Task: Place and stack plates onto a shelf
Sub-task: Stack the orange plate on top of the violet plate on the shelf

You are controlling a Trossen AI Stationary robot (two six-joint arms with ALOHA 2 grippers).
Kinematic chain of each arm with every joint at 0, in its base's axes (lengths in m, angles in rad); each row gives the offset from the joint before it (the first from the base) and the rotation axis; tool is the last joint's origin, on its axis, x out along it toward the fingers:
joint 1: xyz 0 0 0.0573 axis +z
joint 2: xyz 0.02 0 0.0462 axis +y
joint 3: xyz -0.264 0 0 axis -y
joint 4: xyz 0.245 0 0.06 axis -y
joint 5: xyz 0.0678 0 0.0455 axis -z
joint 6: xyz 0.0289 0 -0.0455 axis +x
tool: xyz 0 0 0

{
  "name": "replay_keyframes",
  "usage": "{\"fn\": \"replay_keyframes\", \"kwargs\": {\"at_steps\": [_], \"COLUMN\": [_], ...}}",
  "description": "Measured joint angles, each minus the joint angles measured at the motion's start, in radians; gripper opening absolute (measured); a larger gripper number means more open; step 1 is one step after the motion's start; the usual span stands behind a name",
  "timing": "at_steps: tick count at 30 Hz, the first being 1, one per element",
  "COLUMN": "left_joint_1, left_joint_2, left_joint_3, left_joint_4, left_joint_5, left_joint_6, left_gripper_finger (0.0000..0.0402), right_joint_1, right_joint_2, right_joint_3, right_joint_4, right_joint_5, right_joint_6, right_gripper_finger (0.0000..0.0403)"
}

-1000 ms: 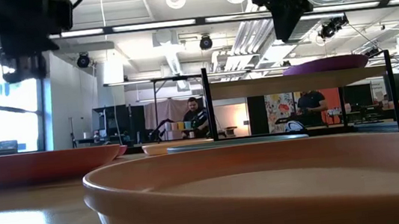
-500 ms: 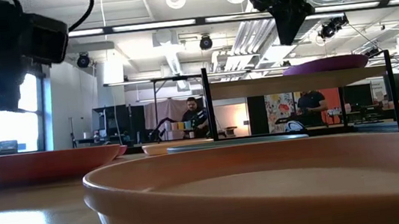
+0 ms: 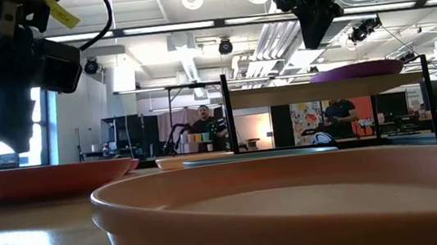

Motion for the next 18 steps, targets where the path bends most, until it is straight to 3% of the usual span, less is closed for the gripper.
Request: {"fn": "replay_keyframes", "kwargs": {"at_steps": [18], "left_joint_1": [0.0], "left_joint_2": [0.007], "left_joint_3": [0.0], "left_joint_4": [-0.07], "left_joint_5": [-0.028], "left_joint_6": [0.075], "left_gripper_finger": [0.0065], "right_joint_1": [0.0], "right_joint_2": [0.0], "right_joint_3": [0.0], "right_joint_4": [0.023], "right_joint_5": [0.0], "right_joint_6": [0.0], "right_gripper_finger": [0.0097]}}
